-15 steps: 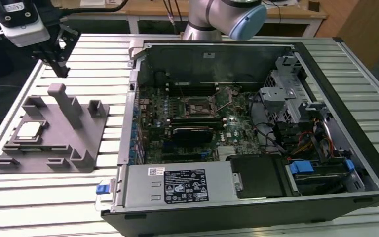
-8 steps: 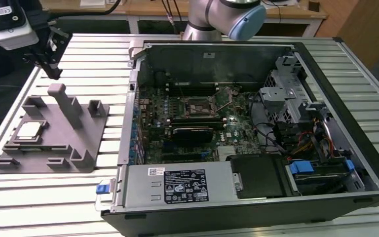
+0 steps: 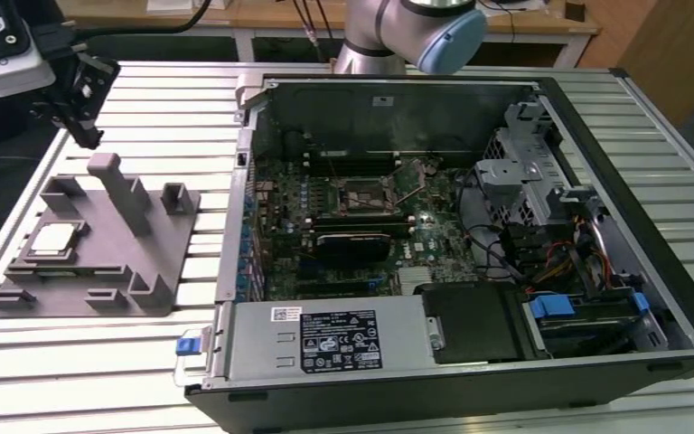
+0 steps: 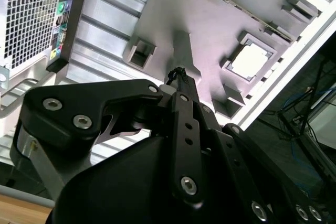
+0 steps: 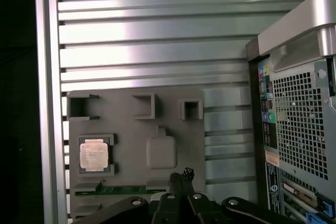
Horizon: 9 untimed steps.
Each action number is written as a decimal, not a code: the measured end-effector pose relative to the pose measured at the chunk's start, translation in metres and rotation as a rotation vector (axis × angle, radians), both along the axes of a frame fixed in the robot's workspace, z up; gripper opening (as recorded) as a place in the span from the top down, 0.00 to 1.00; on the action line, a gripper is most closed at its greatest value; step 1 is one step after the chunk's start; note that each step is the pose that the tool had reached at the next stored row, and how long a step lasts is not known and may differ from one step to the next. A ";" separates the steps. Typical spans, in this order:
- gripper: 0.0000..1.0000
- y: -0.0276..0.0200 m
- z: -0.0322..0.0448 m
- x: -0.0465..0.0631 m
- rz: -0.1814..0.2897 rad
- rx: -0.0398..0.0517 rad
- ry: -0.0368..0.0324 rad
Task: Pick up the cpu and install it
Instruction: 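Reach for the cpu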
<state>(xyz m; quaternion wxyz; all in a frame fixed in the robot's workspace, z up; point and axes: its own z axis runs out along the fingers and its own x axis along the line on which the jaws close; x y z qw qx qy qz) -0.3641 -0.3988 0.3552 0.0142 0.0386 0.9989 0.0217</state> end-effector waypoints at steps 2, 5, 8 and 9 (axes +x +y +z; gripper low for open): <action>0.89 0.0000 -0.0013 -0.002 0.000 0.0000 -0.0001; 0.89 0.0000 -0.0034 -0.006 0.000 0.0000 -0.0001; 0.89 0.0000 -0.0056 -0.009 0.000 0.0001 -0.0001; 0.89 0.0000 -0.0063 -0.010 0.000 0.0001 -0.0001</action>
